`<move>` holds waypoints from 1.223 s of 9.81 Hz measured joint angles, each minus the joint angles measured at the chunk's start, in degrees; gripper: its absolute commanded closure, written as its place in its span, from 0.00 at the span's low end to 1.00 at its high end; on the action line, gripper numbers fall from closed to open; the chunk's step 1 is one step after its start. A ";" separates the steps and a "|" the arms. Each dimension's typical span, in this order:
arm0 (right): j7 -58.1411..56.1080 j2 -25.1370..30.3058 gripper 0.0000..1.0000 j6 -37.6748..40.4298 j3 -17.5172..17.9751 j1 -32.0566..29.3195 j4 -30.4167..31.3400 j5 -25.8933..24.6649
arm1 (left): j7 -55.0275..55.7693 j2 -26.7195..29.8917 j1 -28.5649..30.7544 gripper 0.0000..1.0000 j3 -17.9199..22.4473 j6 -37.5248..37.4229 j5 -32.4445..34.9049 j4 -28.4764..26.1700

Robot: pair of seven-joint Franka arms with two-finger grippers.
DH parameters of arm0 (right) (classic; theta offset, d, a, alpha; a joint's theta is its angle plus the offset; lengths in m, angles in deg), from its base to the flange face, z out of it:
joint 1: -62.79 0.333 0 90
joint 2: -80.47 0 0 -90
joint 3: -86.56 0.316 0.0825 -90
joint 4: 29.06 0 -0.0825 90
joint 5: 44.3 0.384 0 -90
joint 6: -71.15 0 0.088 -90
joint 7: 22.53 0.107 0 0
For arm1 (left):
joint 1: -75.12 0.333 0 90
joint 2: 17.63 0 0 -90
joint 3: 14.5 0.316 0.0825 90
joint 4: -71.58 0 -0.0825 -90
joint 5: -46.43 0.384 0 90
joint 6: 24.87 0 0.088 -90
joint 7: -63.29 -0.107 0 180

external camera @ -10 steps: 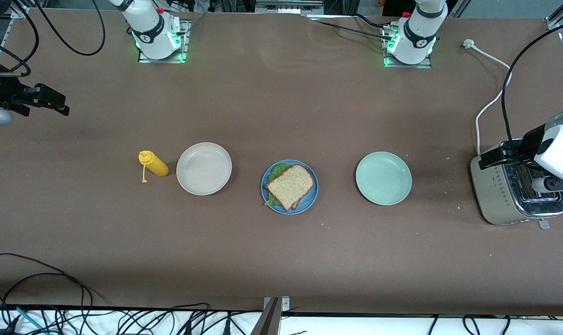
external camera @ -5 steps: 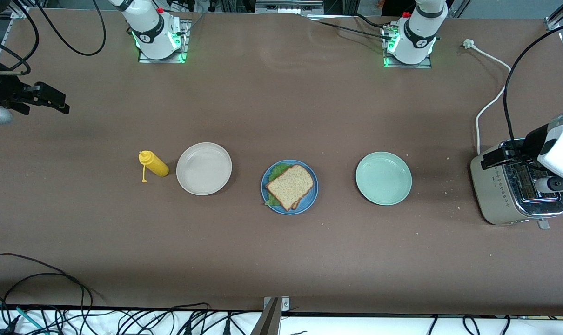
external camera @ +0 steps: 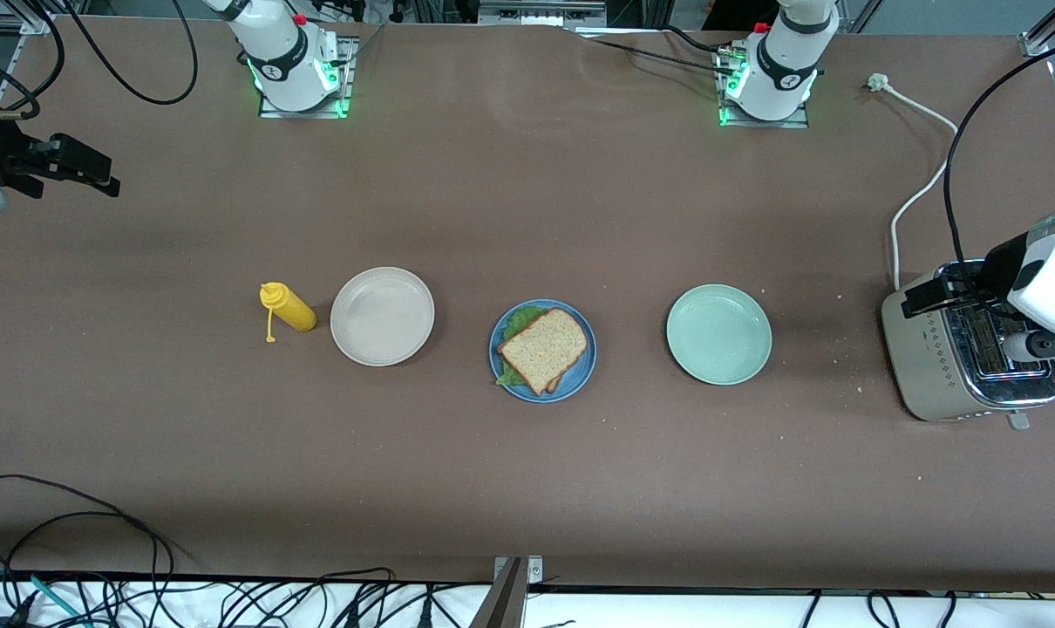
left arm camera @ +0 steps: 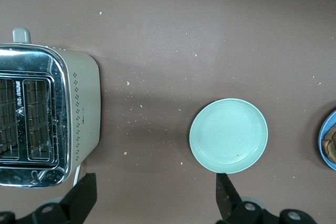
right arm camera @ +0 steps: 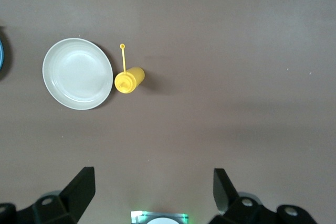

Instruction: Make sandwich in blue plate with both arms

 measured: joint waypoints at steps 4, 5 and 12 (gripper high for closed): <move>-0.01 0.00 0.00 0.93 0.33 0.15 -0.06 0.00 | -1.86 1.13 0.47 0.00 0.06 -0.11 0.00 0.16; -0.01 0.00 0.00 0.95 0.75 0.21 -0.08 0.00 | -2.15 1.81 0.35 0.00 0.11 -0.50 0.00 0.10; -0.01 0.00 0.00 1.37 1.17 0.28 -0.12 0.00 | -4.11 3.69 -14.66 0.00 16.70 -1.09 -2.42 -0.67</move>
